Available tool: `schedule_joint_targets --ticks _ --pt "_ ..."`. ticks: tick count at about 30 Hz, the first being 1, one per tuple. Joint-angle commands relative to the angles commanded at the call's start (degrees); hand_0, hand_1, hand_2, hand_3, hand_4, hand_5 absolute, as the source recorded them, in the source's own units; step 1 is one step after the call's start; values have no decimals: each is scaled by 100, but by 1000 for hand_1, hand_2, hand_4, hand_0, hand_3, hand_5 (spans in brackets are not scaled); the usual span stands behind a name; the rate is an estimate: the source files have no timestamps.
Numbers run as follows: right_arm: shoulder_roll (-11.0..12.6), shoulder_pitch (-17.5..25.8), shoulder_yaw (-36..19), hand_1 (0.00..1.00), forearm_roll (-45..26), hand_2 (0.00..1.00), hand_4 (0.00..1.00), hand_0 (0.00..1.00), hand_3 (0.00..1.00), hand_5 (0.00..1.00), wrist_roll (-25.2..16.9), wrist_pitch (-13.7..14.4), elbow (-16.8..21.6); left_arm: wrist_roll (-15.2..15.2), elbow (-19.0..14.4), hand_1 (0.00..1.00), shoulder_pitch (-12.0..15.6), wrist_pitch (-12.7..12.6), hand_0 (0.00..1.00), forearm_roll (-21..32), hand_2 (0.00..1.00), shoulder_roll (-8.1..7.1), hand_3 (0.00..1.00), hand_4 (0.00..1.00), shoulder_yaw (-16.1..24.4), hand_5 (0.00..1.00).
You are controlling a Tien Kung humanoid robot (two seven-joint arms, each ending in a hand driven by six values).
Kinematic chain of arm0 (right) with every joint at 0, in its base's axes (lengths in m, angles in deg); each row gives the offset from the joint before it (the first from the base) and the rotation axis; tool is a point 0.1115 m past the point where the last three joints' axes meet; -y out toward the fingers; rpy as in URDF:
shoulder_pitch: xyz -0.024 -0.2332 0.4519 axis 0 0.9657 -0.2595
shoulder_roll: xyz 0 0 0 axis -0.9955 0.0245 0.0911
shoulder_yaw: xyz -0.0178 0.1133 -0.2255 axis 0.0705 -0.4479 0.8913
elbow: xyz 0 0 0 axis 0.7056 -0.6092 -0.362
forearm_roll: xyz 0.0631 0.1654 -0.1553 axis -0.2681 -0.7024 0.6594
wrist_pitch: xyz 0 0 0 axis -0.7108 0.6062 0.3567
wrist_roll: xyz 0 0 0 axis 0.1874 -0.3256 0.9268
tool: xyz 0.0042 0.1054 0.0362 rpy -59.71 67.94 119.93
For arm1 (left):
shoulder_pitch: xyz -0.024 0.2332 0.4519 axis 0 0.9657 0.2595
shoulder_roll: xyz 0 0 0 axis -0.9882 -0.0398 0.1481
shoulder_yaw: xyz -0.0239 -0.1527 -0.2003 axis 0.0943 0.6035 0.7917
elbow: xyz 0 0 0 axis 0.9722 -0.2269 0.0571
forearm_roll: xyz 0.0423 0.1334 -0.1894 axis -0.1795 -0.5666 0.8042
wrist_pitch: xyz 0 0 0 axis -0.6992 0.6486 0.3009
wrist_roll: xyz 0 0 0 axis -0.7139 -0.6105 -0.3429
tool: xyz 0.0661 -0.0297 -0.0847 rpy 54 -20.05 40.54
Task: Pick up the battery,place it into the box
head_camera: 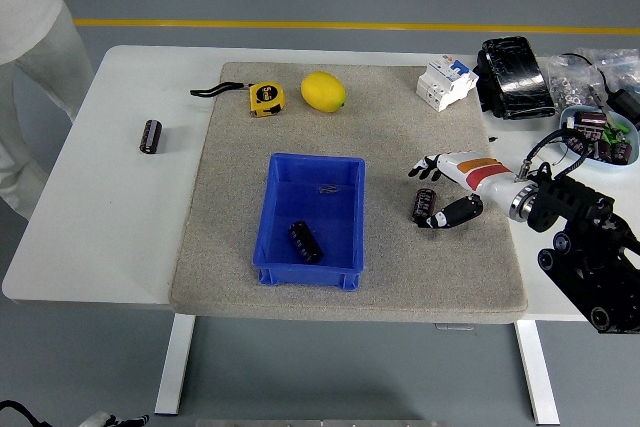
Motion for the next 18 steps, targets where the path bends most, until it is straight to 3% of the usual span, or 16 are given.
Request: schedule_joint_targets --ticks 11,12,18 --pt "-28 48 177 551 -115 570 998 576 545 297 -32 120 -58 2 0 636 -3 5 645 61 736 3 752 690 -63 743" --pt "-33 48 172 495 -124 512 966 493 493 256 -33 133 -64 2 0 636 -5 6 644 67 736 2 755 688 -72 743" --pt "-34 49 128 475 -138 497 952 462 486 248 -25 167 -103 3 0 636 -17 23 643 98 735 -9 756 687 -125 743"
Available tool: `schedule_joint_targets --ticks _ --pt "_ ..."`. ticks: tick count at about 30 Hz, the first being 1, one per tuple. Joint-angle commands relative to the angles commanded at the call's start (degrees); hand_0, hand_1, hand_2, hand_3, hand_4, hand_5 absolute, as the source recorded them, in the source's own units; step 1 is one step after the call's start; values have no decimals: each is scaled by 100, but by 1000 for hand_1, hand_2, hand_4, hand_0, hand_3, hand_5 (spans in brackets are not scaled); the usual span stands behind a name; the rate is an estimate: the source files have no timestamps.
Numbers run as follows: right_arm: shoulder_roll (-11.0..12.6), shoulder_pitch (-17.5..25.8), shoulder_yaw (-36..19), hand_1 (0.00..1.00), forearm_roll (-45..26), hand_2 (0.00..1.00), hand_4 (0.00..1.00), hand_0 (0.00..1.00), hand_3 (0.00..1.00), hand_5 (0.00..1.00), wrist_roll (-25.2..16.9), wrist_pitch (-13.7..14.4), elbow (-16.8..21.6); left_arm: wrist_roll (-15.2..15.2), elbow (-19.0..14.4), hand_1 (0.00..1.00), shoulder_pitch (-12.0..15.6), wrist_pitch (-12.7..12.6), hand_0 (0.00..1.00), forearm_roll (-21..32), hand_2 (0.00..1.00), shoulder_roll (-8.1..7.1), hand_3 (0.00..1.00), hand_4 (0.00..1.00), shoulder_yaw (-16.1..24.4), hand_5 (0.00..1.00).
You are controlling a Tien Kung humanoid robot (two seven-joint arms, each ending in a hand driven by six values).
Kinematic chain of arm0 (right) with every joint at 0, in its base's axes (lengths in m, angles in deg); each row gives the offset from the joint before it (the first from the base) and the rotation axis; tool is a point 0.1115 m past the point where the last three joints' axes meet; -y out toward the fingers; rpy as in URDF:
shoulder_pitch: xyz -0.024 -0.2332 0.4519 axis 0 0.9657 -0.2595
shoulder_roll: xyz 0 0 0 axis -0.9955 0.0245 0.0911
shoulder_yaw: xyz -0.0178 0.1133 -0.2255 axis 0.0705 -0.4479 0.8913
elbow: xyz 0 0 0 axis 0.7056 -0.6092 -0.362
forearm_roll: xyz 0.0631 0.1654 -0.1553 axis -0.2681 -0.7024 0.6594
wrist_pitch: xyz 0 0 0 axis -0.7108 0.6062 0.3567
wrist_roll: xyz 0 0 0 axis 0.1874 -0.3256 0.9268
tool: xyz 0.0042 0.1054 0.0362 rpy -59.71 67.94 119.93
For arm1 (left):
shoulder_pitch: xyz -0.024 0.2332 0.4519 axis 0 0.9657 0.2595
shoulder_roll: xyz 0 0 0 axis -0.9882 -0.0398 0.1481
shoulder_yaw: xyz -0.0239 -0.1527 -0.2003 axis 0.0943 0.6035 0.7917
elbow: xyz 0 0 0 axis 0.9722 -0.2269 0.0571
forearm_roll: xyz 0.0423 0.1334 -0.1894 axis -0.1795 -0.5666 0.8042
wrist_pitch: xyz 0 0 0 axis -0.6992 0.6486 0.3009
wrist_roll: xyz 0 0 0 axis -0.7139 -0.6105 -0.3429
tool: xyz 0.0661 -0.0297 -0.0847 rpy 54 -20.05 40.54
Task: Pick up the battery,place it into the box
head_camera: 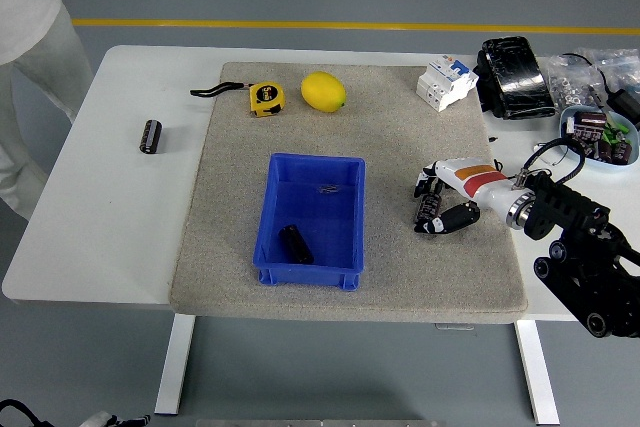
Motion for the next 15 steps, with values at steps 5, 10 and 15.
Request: schedule_joint_targets --ticks 5,10,15 --pt "17 -5 -43 475 29 497 952 462 486 248 51 -93 -27 -2 0 636 0 12 643 24 735 -7 756 687 -35 743" --pt "21 9 -10 476 -11 501 947 463 489 242 -9 -4 -8 -8 0 635 15 23 645 2 735 -20 756 687 -16 742" --pt "17 27 51 444 -35 488 876 401 490 188 -57 85 -17 -20 0 635 25 39 645 -35 734 -32 755 689 2 743"
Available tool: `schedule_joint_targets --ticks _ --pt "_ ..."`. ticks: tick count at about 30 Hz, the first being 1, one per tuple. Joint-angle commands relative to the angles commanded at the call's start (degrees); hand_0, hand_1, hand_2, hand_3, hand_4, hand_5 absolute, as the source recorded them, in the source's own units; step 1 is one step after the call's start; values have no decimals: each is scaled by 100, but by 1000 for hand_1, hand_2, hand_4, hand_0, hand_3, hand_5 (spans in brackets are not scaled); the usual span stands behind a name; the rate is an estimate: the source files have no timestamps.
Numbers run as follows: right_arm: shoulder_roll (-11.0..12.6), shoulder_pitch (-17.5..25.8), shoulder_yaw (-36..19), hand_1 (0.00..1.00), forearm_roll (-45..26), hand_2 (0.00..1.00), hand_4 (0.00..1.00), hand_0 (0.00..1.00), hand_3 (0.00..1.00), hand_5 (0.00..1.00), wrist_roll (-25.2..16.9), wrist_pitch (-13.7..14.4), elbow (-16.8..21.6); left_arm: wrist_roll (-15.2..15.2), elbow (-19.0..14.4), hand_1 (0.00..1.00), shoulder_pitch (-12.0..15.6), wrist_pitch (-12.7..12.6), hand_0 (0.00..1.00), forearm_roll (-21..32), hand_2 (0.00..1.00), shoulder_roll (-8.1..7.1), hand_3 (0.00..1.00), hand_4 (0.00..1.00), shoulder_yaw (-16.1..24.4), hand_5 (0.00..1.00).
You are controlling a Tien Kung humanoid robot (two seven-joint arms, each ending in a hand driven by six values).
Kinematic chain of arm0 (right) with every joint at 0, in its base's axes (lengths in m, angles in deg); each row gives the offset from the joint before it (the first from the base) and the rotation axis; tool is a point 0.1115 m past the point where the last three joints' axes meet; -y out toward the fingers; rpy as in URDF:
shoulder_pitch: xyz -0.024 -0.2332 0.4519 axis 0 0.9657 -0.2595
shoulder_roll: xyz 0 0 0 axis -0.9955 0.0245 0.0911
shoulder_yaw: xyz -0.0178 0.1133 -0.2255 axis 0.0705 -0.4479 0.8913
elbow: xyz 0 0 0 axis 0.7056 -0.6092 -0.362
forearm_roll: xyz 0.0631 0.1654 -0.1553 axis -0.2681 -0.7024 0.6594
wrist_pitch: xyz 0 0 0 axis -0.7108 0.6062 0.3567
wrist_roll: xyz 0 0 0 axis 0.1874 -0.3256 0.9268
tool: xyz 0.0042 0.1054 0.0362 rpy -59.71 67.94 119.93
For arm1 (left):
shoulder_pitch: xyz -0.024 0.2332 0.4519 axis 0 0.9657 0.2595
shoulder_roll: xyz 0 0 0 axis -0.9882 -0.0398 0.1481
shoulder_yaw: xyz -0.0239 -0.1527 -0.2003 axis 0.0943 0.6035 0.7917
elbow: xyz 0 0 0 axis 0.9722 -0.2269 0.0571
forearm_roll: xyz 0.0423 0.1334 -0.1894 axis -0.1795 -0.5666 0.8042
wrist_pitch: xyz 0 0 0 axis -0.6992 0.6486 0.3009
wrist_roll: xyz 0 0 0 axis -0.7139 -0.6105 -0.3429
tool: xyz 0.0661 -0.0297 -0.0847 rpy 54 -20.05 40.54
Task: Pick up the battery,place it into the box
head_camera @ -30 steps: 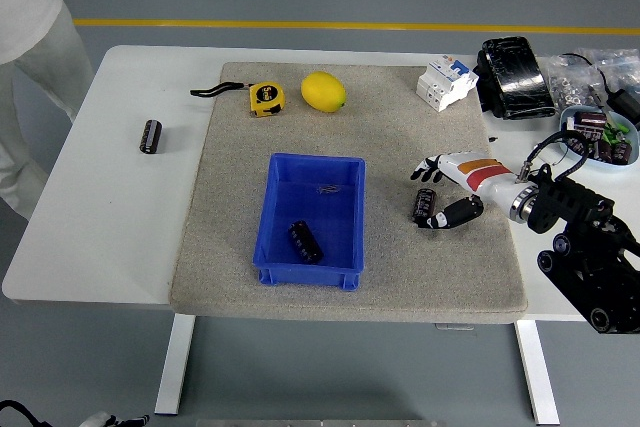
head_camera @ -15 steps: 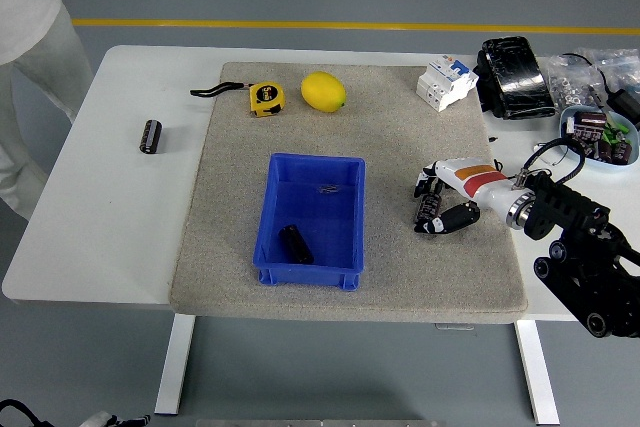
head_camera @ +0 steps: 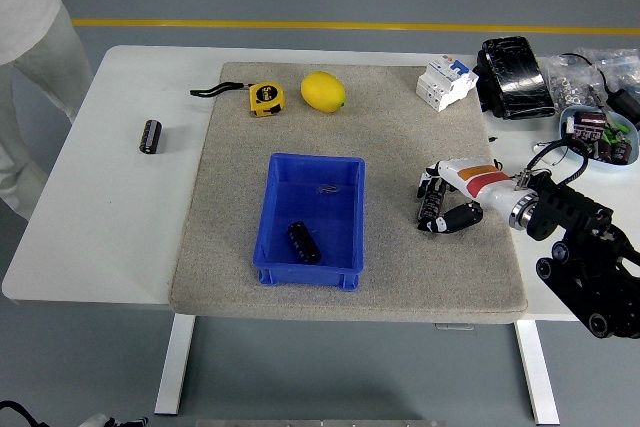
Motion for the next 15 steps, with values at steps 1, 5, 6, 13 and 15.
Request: schedule_joint_targets --ticks 1,5,6,13,15 --pt "0 1 5 444 -1 488 876 401 490 188 -5 2 -1 -3 0 635 0 2 645 -15 734 -1 755 689 12 743" --pt "15 0 81 405 -35 462 869 353 498 170 -103 87 12 -18 0 634 6 1 646 -136 727 -8 754 690 147 743" --pt "18 0 91 405 -37 462 869 353 498 170 -115 103 14 -22 0 634 7 0 646 -164 727 -9 754 690 177 743" --pt "38 12 98 345 -34 429 846 286 490 165 -153 168 -3 -34 0 631 29 3 647 -273 726 -28 753 690 271 743" --pt "51 15 77 338 -24 422 846 274 490 167 -156 186 6 -32 0 631 30 3 650 -288 723 -32 753 690 291 740"
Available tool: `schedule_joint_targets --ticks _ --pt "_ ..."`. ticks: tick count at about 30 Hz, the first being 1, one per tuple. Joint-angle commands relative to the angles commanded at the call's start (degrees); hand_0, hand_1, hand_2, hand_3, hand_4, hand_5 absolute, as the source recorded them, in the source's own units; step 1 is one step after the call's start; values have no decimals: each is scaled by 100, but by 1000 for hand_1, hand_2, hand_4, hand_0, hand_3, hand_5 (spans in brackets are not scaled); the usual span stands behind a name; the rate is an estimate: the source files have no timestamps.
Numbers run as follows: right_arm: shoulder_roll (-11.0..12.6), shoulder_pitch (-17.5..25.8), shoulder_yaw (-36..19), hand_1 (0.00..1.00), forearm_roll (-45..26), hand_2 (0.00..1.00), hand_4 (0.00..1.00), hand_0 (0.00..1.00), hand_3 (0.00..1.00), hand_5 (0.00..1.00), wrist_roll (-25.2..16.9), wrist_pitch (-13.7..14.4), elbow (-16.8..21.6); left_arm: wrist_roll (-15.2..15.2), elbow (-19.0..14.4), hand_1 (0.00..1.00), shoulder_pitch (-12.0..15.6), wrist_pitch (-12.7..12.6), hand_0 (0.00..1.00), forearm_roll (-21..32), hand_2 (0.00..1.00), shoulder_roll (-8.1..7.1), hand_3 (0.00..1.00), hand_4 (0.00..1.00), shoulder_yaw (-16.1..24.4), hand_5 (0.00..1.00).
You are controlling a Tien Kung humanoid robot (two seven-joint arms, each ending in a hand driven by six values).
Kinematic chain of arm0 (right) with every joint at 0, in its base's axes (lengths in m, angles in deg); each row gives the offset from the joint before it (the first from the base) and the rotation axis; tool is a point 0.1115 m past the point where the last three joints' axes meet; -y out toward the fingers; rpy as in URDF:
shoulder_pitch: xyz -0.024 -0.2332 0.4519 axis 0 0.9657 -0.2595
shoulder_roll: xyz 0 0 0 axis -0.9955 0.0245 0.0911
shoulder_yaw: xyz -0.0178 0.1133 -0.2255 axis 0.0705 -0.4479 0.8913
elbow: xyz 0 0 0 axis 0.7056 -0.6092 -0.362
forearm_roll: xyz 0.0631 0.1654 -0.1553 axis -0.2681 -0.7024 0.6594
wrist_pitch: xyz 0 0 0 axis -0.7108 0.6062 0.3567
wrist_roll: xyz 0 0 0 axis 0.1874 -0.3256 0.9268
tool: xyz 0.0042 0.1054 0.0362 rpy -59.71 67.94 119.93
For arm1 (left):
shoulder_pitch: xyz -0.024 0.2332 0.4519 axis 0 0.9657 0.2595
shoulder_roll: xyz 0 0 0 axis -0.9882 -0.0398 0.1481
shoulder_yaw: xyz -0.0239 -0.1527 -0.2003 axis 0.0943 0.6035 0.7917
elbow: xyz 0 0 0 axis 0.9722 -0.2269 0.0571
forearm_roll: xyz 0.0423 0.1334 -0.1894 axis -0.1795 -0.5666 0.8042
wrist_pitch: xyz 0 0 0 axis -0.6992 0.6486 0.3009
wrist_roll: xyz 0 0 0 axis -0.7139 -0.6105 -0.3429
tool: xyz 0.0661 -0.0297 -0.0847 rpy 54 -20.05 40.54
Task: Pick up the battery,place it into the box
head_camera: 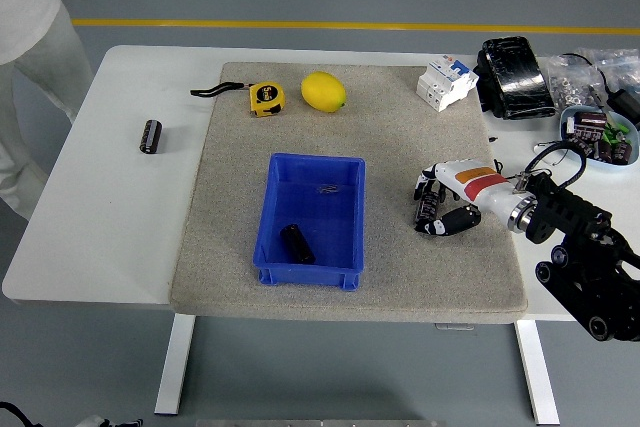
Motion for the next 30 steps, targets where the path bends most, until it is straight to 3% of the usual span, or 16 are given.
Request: schedule_joint_targets --ticks 12,16,21,25,29,30 --pt "200 -147 -226 334 -10 420 823 276 490 140 -54 30 292 -15 0 627 -15 -4 647 -59 715 -33 750 691 72 737" --pt "285 -233 -371 334 41 420 823 276 490 140 -31 -11 712 -22 0 627 -9 -9 647 -80 715 -49 750 691 95 737" --pt "238 -459 -619 338 172 426 824 284 495 134 130 -114 1704 -38 0 624 5 -64 647 -112 708 -64 750 692 147 738" --pt "165 -811 -369 360 57 453 848 277 525 149 272 -219 2451 -39 0 622 14 -74 647 -143 706 -77 747 693 173 735" --pt "-8 -1117 4 360 -68 453 848 277 525 149 283 -284 2680 -46 0 622 27 -87 647 -116 706 -80 747 693 131 735" --pt "-85 -1187 109 425 -61 523 889 350 650 164 277 -318 2635 -47 0 621 29 -90 644 -95 704 -80 747 695 106 734"
